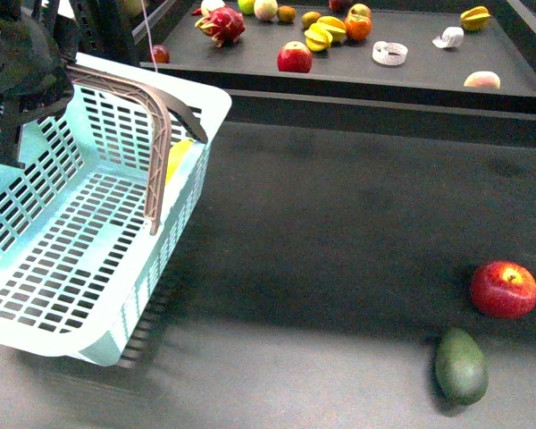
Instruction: Pick mango with right arm and hold basket with left
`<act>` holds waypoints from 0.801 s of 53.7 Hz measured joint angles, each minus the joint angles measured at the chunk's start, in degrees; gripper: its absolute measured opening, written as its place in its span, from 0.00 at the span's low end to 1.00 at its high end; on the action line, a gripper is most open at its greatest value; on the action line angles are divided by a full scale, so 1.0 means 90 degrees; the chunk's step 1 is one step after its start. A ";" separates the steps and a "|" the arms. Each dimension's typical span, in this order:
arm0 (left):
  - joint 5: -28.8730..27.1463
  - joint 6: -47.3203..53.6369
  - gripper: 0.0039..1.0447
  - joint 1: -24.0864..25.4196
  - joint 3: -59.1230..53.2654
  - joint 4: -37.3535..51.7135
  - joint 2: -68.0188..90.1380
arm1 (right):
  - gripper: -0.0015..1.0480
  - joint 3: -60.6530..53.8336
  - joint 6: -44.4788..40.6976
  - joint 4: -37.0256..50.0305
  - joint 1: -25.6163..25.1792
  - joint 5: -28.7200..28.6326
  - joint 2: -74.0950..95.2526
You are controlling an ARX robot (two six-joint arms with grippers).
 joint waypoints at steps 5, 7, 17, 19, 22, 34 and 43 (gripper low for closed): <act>0.0005 -0.0321 0.07 0.0146 0.0024 0.0085 0.0240 | 0.92 0.0000 0.0000 0.0000 0.0000 0.0000 0.0000; 0.0024 -0.0406 0.07 0.0180 0.0034 0.0100 0.0323 | 0.92 0.0000 0.0000 0.0000 0.0000 0.0000 0.0000; 0.0333 -0.0678 0.07 0.0270 0.0175 0.0420 0.0648 | 0.92 0.0000 0.0000 0.0000 0.0000 0.0000 0.0000; 0.0403 -0.0731 0.07 0.0279 0.0206 0.0449 0.0690 | 0.92 0.0000 0.0000 0.0000 0.0000 0.0000 0.0000; 0.0520 -0.0845 0.07 0.0296 0.0228 0.0542 0.0753 | 0.92 0.0000 0.0000 0.0000 0.0000 0.0000 0.0000; 0.0644 -0.1039 0.38 0.0323 0.0340 0.0544 0.0840 | 0.92 0.0000 0.0000 0.0000 0.0000 0.0000 0.0000; 0.0457 -0.0777 0.71 0.0364 0.0253 0.0163 0.0804 | 0.92 0.0000 0.0000 0.0000 0.0000 0.0000 0.0000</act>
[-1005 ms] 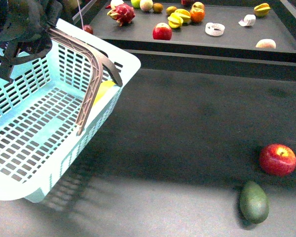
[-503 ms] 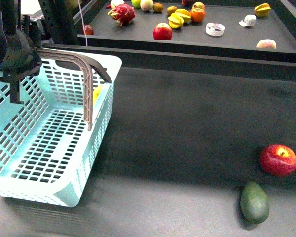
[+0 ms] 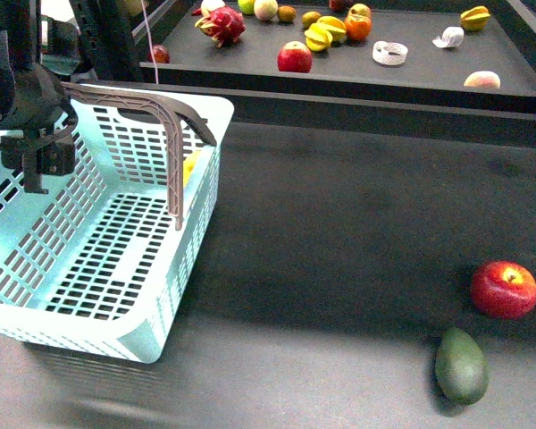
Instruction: Pick mango with right arm and hold basket with left
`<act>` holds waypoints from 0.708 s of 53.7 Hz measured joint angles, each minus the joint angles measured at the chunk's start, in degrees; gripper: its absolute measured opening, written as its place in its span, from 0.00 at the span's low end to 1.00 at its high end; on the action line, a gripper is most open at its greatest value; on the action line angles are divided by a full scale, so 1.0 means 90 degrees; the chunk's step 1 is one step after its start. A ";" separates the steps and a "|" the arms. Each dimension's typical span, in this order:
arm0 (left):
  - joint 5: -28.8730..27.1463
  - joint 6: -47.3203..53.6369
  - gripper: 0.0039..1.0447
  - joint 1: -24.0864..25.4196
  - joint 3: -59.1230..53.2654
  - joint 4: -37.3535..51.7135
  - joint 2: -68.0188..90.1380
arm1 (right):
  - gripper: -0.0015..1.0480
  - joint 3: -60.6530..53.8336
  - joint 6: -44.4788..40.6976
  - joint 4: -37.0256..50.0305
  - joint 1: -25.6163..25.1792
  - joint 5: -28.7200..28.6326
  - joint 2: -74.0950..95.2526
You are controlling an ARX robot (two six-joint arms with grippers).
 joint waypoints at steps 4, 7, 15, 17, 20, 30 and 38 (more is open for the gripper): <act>0.0019 0.0175 0.83 0.0012 -0.0165 -0.0005 -0.0143 | 0.92 0.0000 0.0000 0.0000 0.0000 0.0000 0.0000; 0.0024 0.0311 0.92 0.0019 -0.0308 0.0002 -0.0323 | 0.92 0.0000 0.0000 0.0000 0.0000 0.0000 0.0000; 0.0068 0.0901 0.95 0.0027 -0.1049 0.0476 -0.1226 | 0.92 0.0000 0.0000 0.0000 0.0000 0.0000 0.0000; 0.0073 0.1001 0.95 0.0027 -0.1217 0.0624 -0.1394 | 0.92 0.0000 0.0000 0.0000 0.0000 0.0000 0.0000; 0.0078 0.1192 0.95 0.0024 -0.1554 0.0792 -0.1749 | 0.92 0.0000 0.0000 0.0000 0.0000 0.0000 0.0000; 0.0172 0.1904 0.95 0.0206 -0.2730 0.0925 -0.3196 | 0.92 0.0000 0.0000 0.0000 0.0000 0.0000 0.0000; 0.0000 0.2412 0.95 0.0559 -0.3546 0.0403 -0.4622 | 0.92 0.0000 0.0000 0.0000 0.0000 0.0000 0.0000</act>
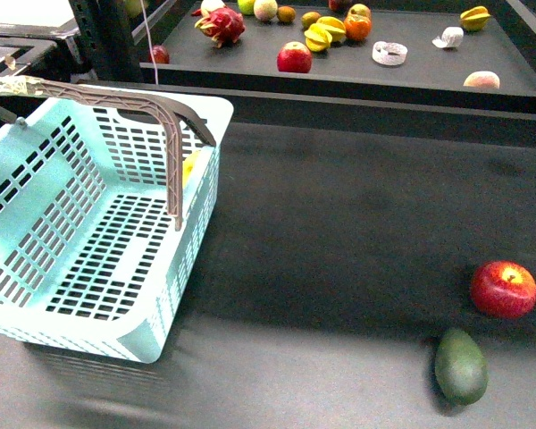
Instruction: Pick mango with right arm and hold basket with left
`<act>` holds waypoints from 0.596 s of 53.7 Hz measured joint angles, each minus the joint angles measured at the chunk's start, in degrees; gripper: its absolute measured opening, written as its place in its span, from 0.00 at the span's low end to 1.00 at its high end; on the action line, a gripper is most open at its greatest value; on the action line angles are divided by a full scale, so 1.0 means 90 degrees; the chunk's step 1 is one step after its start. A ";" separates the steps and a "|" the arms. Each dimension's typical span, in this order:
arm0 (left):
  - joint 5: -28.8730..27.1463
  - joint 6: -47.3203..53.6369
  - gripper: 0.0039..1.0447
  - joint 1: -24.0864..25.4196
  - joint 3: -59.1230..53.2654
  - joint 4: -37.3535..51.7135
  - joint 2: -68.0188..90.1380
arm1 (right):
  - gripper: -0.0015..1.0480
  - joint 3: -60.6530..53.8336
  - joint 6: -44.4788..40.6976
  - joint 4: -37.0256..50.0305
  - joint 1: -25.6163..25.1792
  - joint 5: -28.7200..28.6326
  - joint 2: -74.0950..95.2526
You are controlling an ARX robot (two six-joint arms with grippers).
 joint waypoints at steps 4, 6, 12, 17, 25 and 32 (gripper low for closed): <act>-0.0070 0.0308 0.95 0.0175 -0.0347 -0.0347 -0.0770 | 0.92 0.0000 0.0000 0.0000 0.0000 0.0000 0.0000; -0.0240 0.0495 0.95 0.0257 -0.0495 -0.0474 -0.1137 | 0.92 0.0000 0.0000 0.0000 0.0000 0.0000 0.0000; -0.0478 0.1049 0.95 0.0556 -0.0852 -0.0891 -0.2161 | 0.92 0.0000 0.0000 0.0000 0.0000 0.0002 0.0000; -0.0529 0.1348 0.95 0.0653 -0.0971 -0.0967 -0.2518 | 0.92 0.0000 0.0000 0.0000 0.0000 0.0000 0.0000; -0.0505 0.1511 0.95 0.0658 -0.0984 -0.0981 -0.2533 | 0.92 0.0000 0.0000 0.0000 0.0000 0.0000 0.0000; 0.2353 0.3866 0.75 0.1095 -0.1639 0.0629 -0.2599 | 0.92 0.0000 0.0000 0.0000 0.0000 0.0002 -0.0002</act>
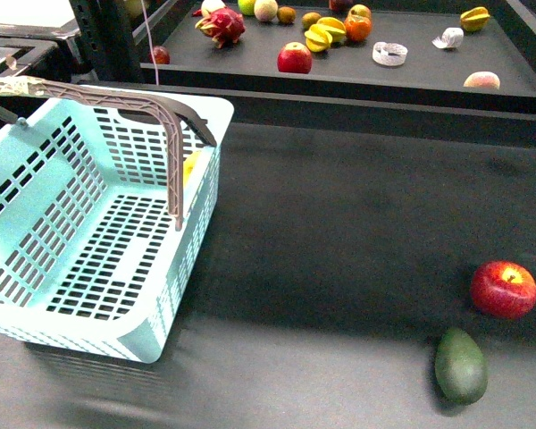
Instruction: Pick mango with right arm and hold basket with left
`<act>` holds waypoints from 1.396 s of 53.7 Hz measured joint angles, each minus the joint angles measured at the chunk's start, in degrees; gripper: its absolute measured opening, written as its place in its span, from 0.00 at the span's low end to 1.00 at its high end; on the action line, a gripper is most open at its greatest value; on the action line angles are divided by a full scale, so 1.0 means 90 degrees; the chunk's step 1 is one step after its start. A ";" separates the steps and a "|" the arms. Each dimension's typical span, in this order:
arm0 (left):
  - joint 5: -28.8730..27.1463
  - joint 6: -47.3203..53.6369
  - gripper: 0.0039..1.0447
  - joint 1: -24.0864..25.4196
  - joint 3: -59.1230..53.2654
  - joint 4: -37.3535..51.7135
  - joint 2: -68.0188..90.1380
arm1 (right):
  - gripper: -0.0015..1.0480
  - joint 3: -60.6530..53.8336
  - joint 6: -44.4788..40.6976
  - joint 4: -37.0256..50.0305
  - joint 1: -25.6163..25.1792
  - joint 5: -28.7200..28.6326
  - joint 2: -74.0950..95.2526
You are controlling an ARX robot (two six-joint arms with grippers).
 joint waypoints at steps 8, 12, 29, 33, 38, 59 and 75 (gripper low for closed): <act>0.0947 0.2390 0.48 -0.0124 -0.0393 0.0070 -0.0568 | 0.92 0.0000 0.0000 0.0000 0.0000 -0.0002 0.0000; 0.0838 0.2744 0.34 -0.0177 -0.0544 -0.0083 -0.0869 | 0.92 0.0000 0.0000 0.0000 0.0000 0.0000 0.0000; 0.0316 0.3087 0.04 -0.0733 -0.0957 -0.0899 -0.2086 | 0.92 0.0000 0.0000 0.0000 0.0000 -0.0002 0.0000; 0.0311 0.3109 0.04 -0.0743 -0.1127 -0.0763 -0.2234 | 0.92 0.0000 0.0000 0.0000 0.0000 -0.0002 0.0000; 0.0316 0.3118 0.04 -0.0743 -0.1129 -0.1110 -0.2601 | 0.92 0.0000 0.0000 0.0000 0.0000 -0.0002 0.0002; 0.0316 0.3130 0.04 -0.0743 -0.1129 -0.2368 -0.3927 | 0.92 0.0000 0.0000 0.0000 0.0000 -0.0002 0.0000; 0.0316 0.3133 0.04 -0.0743 -0.1129 -0.3055 -0.4617 | 0.92 0.0000 0.0000 0.0000 0.0000 -0.0002 0.0000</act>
